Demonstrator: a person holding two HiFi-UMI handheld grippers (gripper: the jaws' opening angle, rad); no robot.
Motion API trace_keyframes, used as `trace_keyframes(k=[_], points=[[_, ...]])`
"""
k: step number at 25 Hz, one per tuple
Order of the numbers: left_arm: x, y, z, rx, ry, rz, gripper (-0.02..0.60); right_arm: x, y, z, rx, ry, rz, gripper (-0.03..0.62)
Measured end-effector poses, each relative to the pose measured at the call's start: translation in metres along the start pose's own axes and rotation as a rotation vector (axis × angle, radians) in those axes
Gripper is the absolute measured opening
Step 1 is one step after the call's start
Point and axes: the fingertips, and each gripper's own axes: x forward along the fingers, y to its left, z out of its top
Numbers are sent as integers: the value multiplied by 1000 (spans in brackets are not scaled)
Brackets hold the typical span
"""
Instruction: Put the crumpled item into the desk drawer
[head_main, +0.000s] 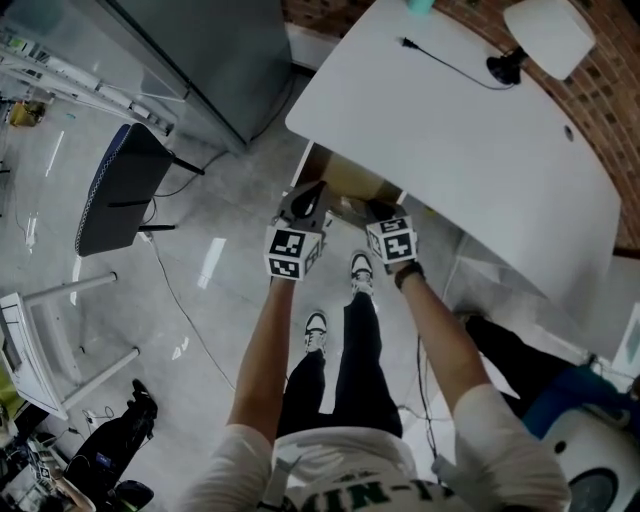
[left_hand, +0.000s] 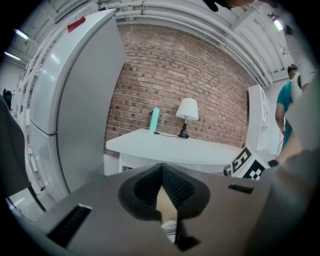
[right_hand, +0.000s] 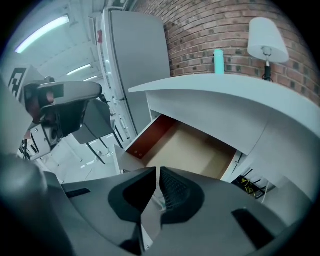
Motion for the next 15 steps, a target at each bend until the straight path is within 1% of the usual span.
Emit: trace_keyframes(k=[5, 11, 15], points=[[-5, -3, -1, 0, 4, -8, -2, 2, 0, -7, -15, -10, 2, 6], [-21, -8, 11, -7, 17, -5, -2, -32, 14, 8, 8, -56, 6, 6], [-42, -15, 27, 2, 28, 13, -2, -65, 20, 23, 19, -123, -7, 6]])
